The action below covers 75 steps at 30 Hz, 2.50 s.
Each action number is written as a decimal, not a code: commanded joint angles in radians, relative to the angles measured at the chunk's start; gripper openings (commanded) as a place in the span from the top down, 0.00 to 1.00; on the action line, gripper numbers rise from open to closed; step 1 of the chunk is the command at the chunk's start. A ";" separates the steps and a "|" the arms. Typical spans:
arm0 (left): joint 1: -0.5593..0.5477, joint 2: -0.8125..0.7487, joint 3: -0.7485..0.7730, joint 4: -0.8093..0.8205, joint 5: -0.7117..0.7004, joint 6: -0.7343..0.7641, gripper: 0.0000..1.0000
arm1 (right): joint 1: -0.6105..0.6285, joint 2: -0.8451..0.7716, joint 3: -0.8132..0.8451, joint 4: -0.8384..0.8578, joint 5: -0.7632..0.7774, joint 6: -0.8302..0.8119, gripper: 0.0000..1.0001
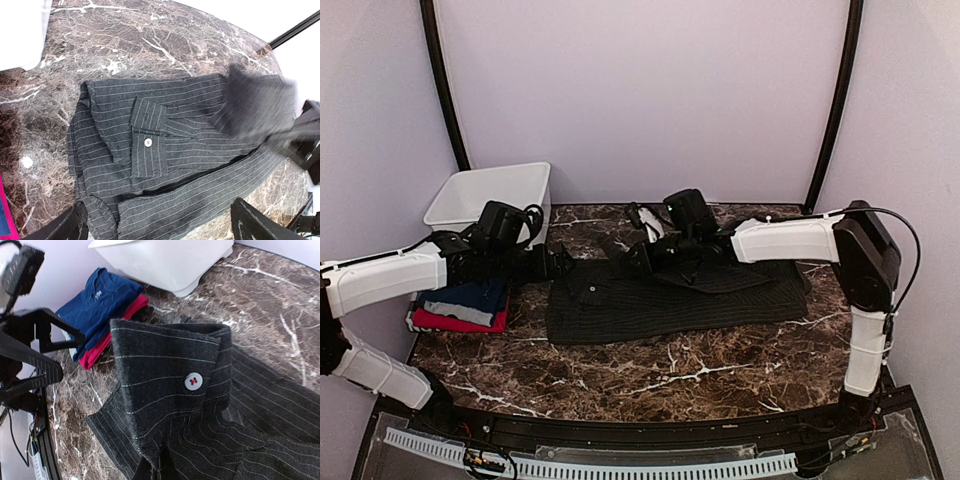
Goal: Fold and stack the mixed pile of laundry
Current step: Fold the 1/3-folded shirt at the center of the board, then adjust the rectangle-folded shirt at the center of the board.
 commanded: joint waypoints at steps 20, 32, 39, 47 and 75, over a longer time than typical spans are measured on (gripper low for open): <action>0.009 0.120 0.088 -0.060 0.042 0.163 0.01 | 0.095 -0.175 -0.083 -0.138 -0.096 -0.124 0.25; -0.127 0.403 0.218 -0.161 0.029 0.235 0.25 | -0.185 -0.332 -0.336 -0.287 0.111 -0.014 0.32; -0.104 0.423 0.229 -0.217 -0.067 0.165 0.35 | -0.300 -0.336 -0.359 -0.344 0.127 -0.062 0.37; -0.065 0.432 0.213 -0.231 -0.042 0.130 0.41 | -0.390 -0.324 -0.411 -0.344 0.126 -0.084 0.40; -0.067 0.450 0.227 -0.212 0.093 0.183 0.98 | -0.492 -0.395 -0.453 -0.368 0.077 -0.085 0.42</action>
